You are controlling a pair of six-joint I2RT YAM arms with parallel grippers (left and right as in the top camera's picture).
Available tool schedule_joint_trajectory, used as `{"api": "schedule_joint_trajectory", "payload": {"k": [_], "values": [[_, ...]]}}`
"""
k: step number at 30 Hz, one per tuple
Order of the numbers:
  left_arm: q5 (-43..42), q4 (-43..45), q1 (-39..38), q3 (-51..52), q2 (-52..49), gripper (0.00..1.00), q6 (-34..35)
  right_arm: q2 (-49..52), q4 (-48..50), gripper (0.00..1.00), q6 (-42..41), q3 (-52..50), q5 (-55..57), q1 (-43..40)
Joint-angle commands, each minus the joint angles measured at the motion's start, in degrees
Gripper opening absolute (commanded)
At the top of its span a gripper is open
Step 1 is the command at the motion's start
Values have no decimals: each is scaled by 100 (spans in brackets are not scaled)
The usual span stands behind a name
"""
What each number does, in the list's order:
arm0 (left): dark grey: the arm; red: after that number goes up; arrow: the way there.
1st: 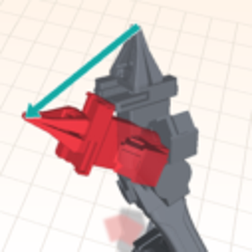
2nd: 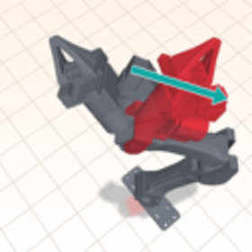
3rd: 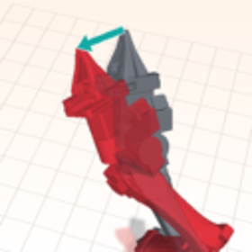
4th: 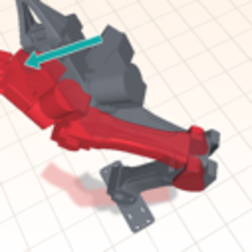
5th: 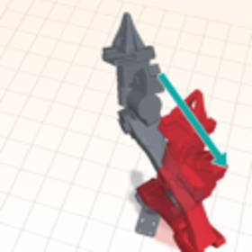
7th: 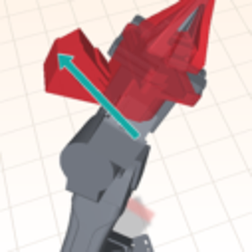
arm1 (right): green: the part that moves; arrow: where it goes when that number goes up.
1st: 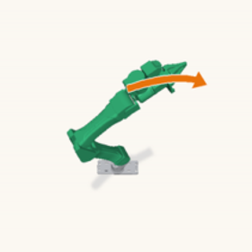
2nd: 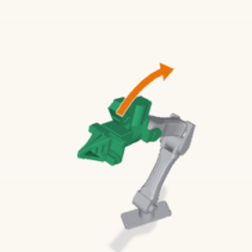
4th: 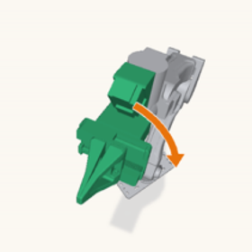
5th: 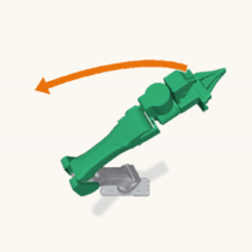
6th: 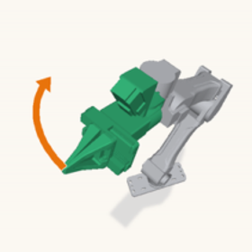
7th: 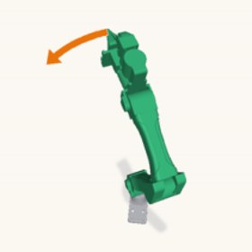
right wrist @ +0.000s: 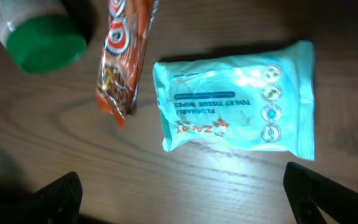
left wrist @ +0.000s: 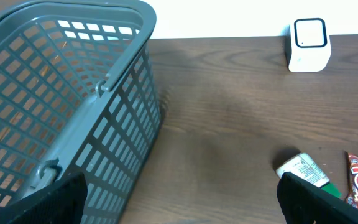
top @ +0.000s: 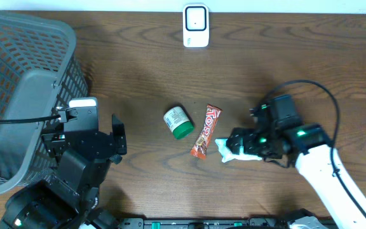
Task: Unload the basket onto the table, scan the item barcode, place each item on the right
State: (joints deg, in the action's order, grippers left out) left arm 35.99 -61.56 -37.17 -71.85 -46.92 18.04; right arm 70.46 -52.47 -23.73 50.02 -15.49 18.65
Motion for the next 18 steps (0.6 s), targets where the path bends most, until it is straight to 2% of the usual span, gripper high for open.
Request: {"api": "schedule_joint_trajectory", "payload": {"k": [1,4,7,13,18], "values": [[70,-13,20,-37,20,98,26,15,87,99,251,-9,1762,885],[70,-13,20,-37,20,98,24,157,37,99,426,-11,2804,1552],[70,-13,20,-37,20,98,24,562,105,99,433,-11,3088,2168],[70,-13,20,-37,20,98,24,1587,46,99,398,-11,3910,2693],[70,-13,20,-37,20,98,26,2509,-15,95,205,-11,4232,3049]]}}
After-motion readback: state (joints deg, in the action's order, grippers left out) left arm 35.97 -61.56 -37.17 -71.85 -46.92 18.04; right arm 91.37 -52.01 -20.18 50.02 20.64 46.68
